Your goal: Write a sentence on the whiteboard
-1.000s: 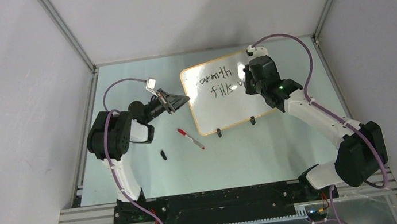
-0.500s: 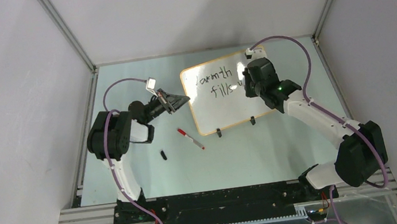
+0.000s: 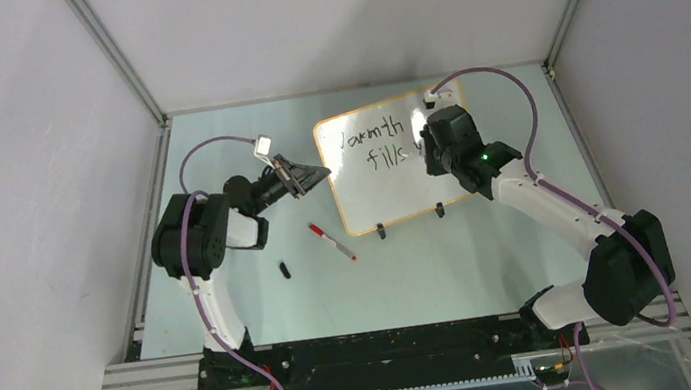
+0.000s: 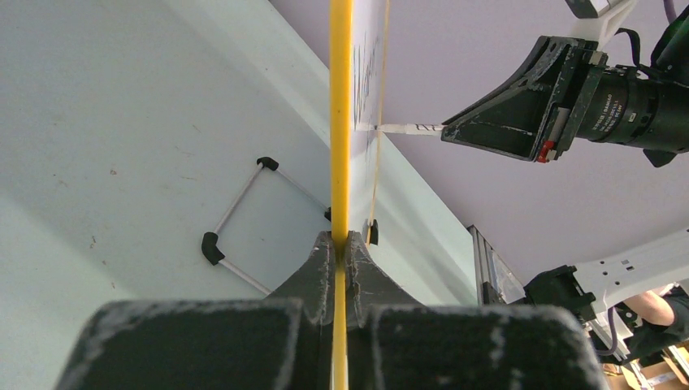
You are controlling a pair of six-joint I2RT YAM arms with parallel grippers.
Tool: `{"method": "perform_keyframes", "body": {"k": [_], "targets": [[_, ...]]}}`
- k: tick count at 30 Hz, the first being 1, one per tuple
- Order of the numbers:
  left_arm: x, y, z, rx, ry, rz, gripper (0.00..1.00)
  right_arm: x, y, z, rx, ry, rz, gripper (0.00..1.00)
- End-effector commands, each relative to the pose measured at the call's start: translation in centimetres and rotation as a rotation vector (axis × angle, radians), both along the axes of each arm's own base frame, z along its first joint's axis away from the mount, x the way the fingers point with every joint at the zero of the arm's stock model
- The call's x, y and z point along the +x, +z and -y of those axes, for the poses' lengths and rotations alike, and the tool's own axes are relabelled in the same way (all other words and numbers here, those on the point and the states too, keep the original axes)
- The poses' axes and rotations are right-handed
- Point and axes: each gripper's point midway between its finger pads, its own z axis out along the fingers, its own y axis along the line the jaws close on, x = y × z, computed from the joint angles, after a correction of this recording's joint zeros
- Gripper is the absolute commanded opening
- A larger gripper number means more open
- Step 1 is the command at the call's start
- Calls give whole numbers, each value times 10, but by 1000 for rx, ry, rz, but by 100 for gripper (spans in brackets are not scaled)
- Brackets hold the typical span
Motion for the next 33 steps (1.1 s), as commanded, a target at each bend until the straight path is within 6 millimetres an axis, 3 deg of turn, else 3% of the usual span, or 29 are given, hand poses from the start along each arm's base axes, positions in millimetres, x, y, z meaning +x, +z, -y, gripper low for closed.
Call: {"method": "perform_keyframes", "body": {"k": [1,20,33], "targets": [[-6,14,1,8,-1,88,0,1,9,-5,16,13,30,0],[-7,15,2,8,-4,90,0,-2,25,-14,50,66,65,0],[-7,15,2,8,-2,91,0,-13,59,9,119,-3,231,0]]}}
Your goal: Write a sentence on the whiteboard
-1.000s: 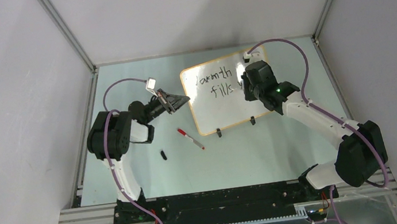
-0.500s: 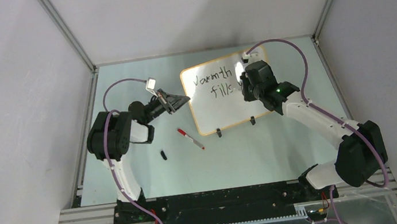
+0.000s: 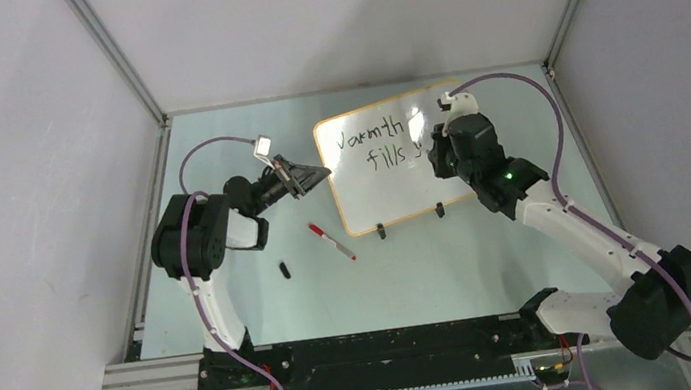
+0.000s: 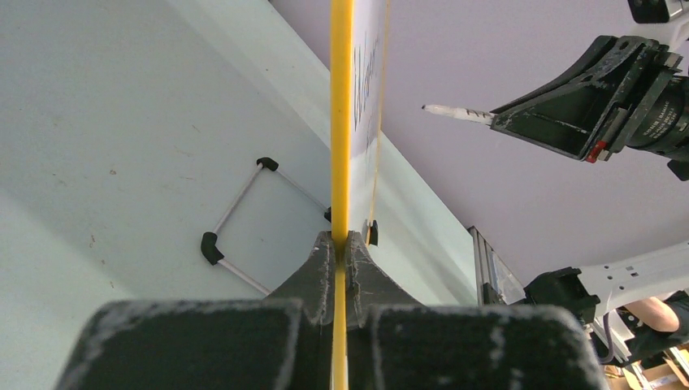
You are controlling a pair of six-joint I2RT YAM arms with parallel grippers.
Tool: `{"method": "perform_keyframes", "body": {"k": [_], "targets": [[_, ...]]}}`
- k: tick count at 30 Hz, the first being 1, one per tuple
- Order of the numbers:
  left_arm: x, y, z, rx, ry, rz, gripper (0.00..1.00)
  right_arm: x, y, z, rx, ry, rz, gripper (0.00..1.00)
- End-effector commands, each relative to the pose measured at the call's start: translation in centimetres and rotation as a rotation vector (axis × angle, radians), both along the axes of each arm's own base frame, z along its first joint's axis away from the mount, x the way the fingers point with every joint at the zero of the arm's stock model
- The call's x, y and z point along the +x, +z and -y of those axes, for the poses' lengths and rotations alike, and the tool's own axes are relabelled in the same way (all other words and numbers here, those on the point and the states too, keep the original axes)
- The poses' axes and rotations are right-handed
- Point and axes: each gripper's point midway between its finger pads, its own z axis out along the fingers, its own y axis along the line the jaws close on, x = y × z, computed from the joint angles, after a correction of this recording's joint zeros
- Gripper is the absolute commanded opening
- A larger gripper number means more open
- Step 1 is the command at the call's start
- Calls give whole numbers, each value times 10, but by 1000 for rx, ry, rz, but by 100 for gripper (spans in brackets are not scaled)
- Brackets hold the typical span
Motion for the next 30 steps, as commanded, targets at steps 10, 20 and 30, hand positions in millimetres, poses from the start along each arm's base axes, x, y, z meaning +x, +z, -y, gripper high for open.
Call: {"method": "perform_keyframes", "body": {"k": [10,20,30], "targets": [[-6,14,3,9,-7,89,0,12,17,13,55,-79,91,0],[-6,14,3,8,-8,89,0,16,16,17,50,-91,91,0],[-6,14,3,8,-7,87,0,20,11,16,47,-80,77,0]]}}
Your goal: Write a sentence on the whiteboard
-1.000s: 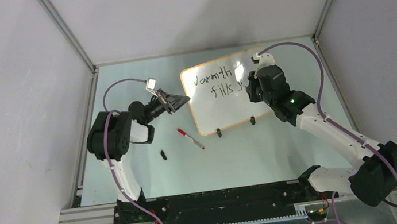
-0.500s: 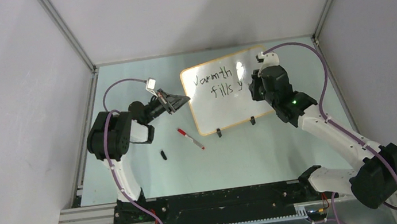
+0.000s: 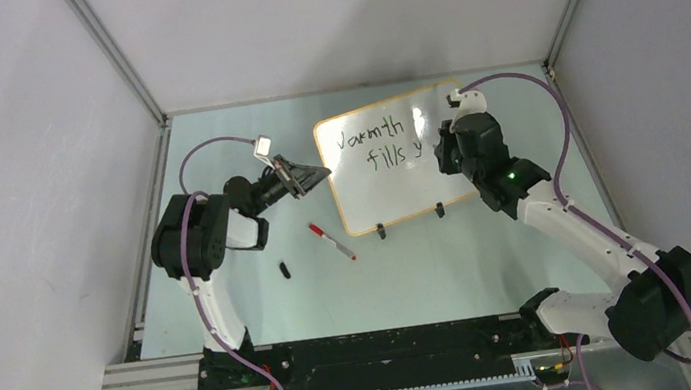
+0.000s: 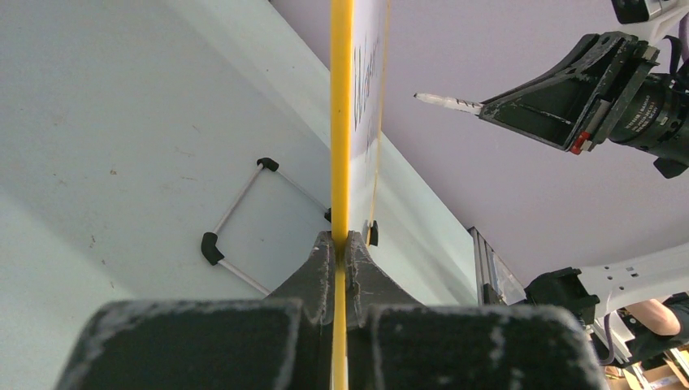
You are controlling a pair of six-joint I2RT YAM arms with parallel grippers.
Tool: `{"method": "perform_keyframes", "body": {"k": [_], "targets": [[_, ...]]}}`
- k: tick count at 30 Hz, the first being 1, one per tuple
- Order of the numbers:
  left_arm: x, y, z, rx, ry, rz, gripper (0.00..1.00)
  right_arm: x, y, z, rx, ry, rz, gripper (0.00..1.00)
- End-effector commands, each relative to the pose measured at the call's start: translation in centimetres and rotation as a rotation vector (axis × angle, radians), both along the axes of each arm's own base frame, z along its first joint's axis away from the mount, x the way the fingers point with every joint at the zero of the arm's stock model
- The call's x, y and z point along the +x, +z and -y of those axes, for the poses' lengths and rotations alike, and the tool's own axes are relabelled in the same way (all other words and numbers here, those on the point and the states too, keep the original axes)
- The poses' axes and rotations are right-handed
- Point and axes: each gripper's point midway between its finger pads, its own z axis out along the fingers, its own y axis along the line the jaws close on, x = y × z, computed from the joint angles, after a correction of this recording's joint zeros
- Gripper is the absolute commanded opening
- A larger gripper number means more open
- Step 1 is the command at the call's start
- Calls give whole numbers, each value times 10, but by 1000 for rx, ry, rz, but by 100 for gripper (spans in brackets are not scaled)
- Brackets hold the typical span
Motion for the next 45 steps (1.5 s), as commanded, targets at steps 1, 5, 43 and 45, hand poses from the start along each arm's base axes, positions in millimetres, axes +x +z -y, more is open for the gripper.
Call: {"method": "perform_keyframes", "body": {"k": [1,5,43,45], "targets": [[-6,14,3,9,-11,89,0,10,10,-2,20,-9,38,0],[-6,14,3,9,-11,88,0,15,9,-3,15,-12,28,0],[-7,13,3,10,-12,88,0,37,8,1,-2,-46,5,0],[-7,14,3,9,-12,89,0,38,7,1,-6,-48,0,0]]}}
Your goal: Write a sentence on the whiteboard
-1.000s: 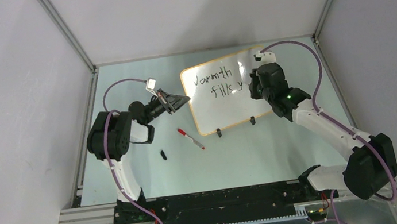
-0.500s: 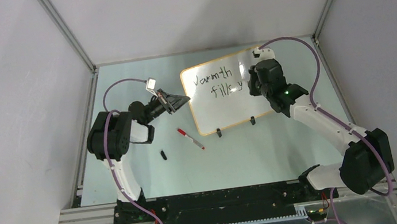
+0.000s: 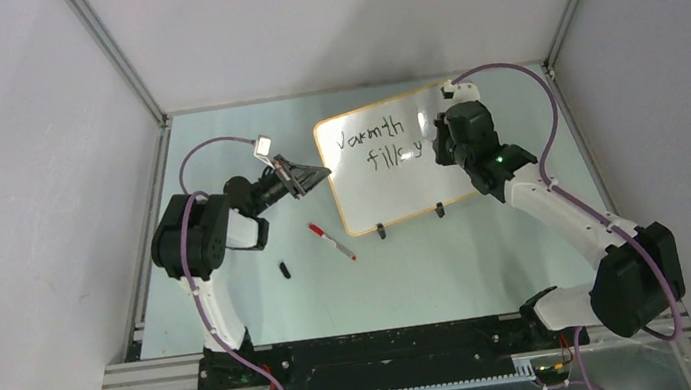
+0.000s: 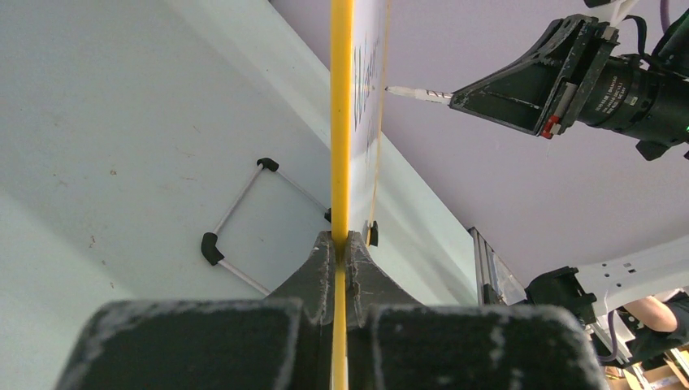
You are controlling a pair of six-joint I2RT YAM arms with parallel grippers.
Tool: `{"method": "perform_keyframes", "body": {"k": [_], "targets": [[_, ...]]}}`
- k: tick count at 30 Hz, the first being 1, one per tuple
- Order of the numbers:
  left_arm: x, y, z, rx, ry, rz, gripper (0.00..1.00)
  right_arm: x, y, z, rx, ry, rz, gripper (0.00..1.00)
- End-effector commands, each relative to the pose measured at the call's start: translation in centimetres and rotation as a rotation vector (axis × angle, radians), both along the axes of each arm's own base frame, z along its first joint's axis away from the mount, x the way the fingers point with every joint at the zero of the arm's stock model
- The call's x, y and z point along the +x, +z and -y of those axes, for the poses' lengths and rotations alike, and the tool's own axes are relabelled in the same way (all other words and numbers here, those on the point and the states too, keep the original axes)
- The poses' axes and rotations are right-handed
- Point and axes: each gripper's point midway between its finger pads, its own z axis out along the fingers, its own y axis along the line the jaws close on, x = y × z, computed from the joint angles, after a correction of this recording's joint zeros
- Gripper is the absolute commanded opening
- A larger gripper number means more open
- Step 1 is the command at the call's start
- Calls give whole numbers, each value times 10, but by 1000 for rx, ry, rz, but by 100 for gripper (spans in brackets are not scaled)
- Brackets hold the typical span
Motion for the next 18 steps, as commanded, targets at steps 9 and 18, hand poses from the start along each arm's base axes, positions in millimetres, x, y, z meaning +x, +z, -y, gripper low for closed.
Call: {"method": "perform_keyframes", "body": {"k": [9,18], "targets": [[-8,13,4,11,-15,88,0,16,17,-1,8,-23,44,0],[-8,13,4,11,-16,90,0,14,15,-6,17,9,33,0]]}}
